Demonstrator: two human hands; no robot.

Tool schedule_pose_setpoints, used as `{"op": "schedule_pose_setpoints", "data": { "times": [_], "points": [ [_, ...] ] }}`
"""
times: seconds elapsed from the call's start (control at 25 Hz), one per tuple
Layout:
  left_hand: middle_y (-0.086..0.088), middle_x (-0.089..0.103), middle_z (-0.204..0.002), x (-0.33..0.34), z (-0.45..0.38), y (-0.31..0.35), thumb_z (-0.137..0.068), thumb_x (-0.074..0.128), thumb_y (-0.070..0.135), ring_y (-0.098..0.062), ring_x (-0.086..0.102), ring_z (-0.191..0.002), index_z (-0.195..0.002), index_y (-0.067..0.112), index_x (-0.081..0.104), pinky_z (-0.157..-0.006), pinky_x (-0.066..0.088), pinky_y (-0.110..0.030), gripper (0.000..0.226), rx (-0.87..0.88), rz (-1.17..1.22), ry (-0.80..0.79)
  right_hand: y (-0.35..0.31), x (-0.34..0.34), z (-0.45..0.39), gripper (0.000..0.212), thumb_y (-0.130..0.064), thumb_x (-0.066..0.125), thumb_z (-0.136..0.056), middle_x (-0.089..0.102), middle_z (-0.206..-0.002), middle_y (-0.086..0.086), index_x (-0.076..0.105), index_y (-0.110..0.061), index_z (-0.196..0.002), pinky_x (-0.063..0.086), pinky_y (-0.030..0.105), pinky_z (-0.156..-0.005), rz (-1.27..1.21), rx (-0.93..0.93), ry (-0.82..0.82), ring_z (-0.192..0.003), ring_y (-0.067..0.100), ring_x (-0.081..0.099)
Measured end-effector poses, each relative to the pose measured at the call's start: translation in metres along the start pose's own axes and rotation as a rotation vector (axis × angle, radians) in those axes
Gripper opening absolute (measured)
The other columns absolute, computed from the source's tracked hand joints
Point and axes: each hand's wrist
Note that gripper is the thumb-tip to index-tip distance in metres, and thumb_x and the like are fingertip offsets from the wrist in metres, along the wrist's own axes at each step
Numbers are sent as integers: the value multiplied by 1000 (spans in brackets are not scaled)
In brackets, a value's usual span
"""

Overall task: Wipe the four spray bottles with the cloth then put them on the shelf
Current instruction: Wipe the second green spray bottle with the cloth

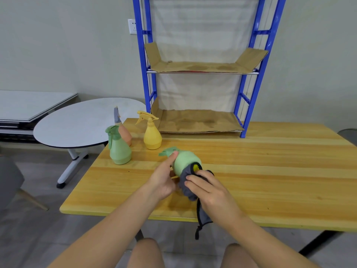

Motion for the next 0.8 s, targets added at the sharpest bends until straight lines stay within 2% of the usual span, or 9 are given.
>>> {"op": "schedule_pose_setpoints", "data": {
  "times": [0.16,0.24,0.4,0.44,0.52,0.64,0.8],
  "points": [
    [-24,61,-113,12,9,6,-92,70,42,-38,65,-93,-127,11,59,-83,60,-53,48,-35,57,-34,9,-23,-18,31,-13,43,-101,56,-131,2,63,-3,-122,42,34,-106,-139,202,269,-125,21,46],
    [-24,63,-113,15,12,6,-92,70,42,-39,67,-93,-128,11,59,-80,60,-54,49,-53,61,-31,8,-31,-30,31,-11,43,-101,59,-128,5,65,-2,-120,44,35,-104,-116,238,336,-122,23,48],
    [-21,65,-116,16,13,10,-89,69,49,-35,66,-99,-130,8,59,-72,60,-47,59,-92,61,-28,-2,-22,-10,35,-11,35,-107,60,-131,7,64,-2,-124,37,34,-112,49,19,191,-126,27,48],
    [-21,63,-119,15,13,12,-88,71,48,-36,65,-101,-131,8,58,-71,61,-48,59,-83,78,-12,3,-22,-6,33,-9,38,-106,60,-130,7,65,-2,-123,37,34,-112,59,16,188,-125,28,48],
    [-24,57,-123,15,15,13,-88,73,44,-41,62,-103,-132,10,55,-71,61,-50,59,-74,126,9,14,-22,-4,29,-7,45,-100,63,-125,9,67,0,-117,43,35,-105,1,142,251,-119,29,51],
    [-25,57,-122,19,18,10,-90,72,39,-43,63,-102,-131,12,55,-70,61,-51,52,-40,111,15,24,-24,-16,29,-4,48,-95,61,-125,7,68,0,-115,48,37,-99,-53,257,341,-120,27,50],
    [-23,62,-115,23,23,14,-92,70,42,-36,66,-92,-127,10,59,-65,62,-47,49,14,64,25,3,-16,-20,28,-3,52,-95,58,-128,7,66,-1,-119,45,39,-104,-30,108,294,-122,29,49]
  ]
}}
Point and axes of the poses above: each hand's wrist, its own z-axis away from the middle knuckle, its own x-axis out of the palm, y = z × x
